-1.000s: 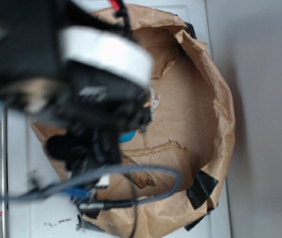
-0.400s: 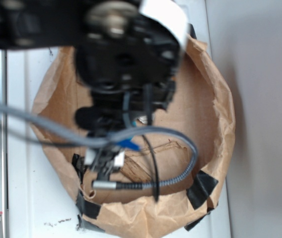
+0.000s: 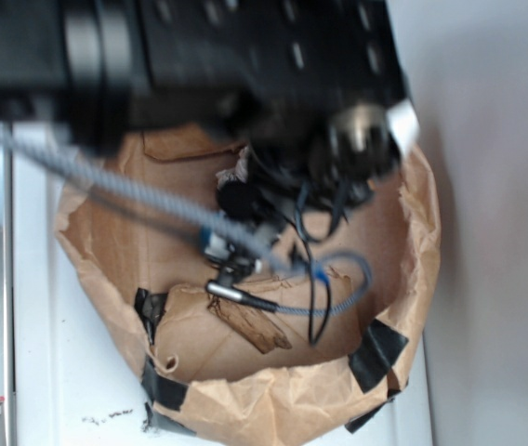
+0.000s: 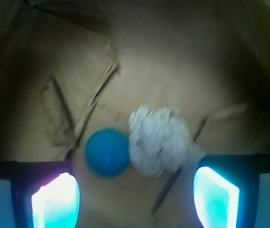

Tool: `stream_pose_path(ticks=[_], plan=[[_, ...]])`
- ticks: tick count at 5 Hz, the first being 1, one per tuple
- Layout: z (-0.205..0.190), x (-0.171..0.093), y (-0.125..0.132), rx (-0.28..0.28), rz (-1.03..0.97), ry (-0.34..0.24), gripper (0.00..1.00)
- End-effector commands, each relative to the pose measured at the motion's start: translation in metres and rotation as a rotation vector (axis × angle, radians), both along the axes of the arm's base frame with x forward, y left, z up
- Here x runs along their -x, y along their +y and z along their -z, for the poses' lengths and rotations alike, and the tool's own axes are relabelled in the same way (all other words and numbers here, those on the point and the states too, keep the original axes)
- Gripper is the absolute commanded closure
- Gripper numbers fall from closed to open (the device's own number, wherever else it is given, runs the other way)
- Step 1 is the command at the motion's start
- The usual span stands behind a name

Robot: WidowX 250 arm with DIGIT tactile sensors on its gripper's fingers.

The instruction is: Grab the wood chip.

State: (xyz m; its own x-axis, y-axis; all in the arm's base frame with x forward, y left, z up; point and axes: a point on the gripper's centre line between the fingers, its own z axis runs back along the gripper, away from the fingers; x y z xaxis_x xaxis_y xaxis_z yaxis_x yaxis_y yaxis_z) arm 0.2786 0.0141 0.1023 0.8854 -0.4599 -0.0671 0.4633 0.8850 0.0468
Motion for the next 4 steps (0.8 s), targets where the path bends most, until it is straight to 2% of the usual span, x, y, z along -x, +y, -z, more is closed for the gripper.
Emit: stream_pose_path(ticks=[1, 2, 3, 4], plan=[[0.024, 0.0, -0.063, -0.125, 0.173, -0.119, 0.0], [0.026, -0.003, -0.084, -0.081, 0.205, -0.152, 0.0], [0.032, -0.002, -0.09, -0.014, 0.213, -0.149, 0.0], [0.039, 0.007, -0.084, 0.105, 0.262, -0.082, 0.0]])
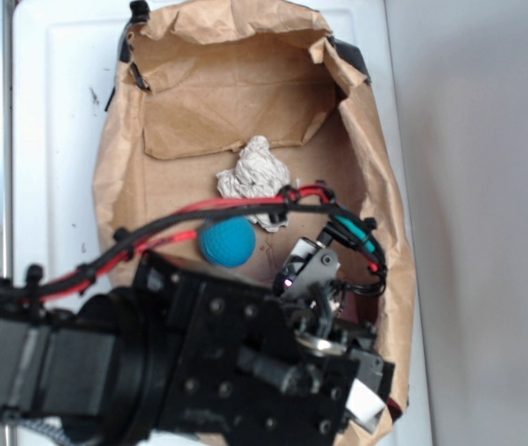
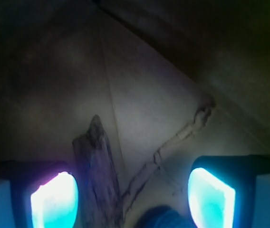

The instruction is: Grab the wood chip.

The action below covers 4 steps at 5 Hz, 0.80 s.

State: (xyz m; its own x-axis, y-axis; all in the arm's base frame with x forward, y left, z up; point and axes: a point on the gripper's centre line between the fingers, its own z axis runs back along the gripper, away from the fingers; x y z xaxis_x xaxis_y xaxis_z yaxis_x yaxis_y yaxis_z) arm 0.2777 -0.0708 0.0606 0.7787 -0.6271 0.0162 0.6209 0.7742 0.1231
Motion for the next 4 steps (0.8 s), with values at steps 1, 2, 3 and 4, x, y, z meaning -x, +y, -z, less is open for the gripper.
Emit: stream_pose_path(ticks=[1, 2, 3, 4], plan=[[0.008, 0.016, 0.003, 0.12, 0.112, 0.073, 0.0], [0.022, 0.019, 0.002, 0.054, 0.116, 0.094, 0.0], [0.037, 0.015, -0.001, 0.048, 0.125, 0.136, 0.0], [0.047, 0.01, -0.004, 0.033, 0.101, 0.154, 1.0]])
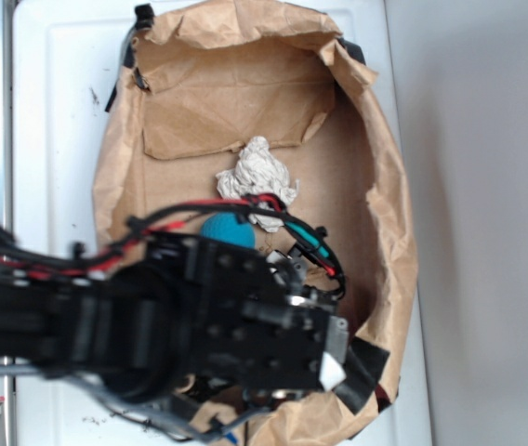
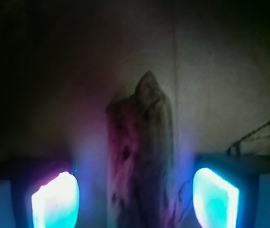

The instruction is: Grab the wood chip.

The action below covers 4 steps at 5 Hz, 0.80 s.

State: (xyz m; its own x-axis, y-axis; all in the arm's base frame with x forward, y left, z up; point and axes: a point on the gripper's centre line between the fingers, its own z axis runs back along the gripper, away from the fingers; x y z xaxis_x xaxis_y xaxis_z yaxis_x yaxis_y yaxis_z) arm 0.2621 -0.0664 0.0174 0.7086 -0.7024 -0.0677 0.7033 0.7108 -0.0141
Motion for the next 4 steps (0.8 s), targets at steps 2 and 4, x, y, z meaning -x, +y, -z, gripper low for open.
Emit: stream_pose_path(ticks=[2, 4], plan=[[-0.047, 0.0, 0.012, 0.069, -0.01, -0.091, 1.0], [-0.126, 0.016, 0.055, 0.061, -0.27, -0.142, 1.0]])
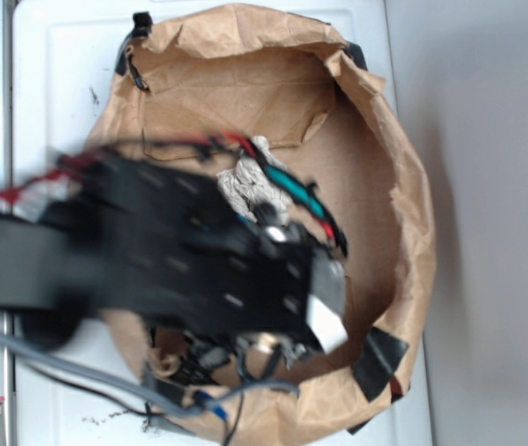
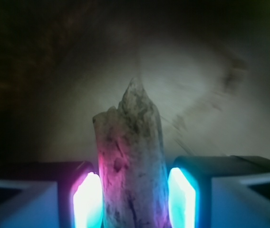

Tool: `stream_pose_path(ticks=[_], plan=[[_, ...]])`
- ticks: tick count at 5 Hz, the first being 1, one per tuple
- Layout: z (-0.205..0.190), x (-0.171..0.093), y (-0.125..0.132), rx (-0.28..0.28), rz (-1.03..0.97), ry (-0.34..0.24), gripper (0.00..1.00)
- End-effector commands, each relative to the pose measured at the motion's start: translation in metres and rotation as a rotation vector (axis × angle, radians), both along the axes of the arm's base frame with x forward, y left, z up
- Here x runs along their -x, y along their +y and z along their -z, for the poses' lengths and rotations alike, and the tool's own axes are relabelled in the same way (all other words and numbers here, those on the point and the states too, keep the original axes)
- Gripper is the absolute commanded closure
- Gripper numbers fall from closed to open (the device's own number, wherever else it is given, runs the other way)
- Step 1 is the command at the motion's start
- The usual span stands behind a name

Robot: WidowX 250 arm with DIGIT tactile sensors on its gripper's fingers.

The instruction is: Grab the wood chip.

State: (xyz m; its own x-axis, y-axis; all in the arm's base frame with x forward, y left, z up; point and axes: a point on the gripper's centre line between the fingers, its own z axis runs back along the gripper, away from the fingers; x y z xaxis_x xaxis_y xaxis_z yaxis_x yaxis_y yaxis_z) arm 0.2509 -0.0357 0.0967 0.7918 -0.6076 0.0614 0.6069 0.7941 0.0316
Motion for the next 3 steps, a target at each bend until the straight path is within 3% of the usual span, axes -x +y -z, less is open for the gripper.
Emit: stream_pose_path(ticks=[1, 3], plan=[[-0.071, 0.005, 0.039, 0.039, -0.222, 0.061, 1.0], [-0.097, 0.008, 0.053, 0.074, -0.25, 0.038, 1.0]])
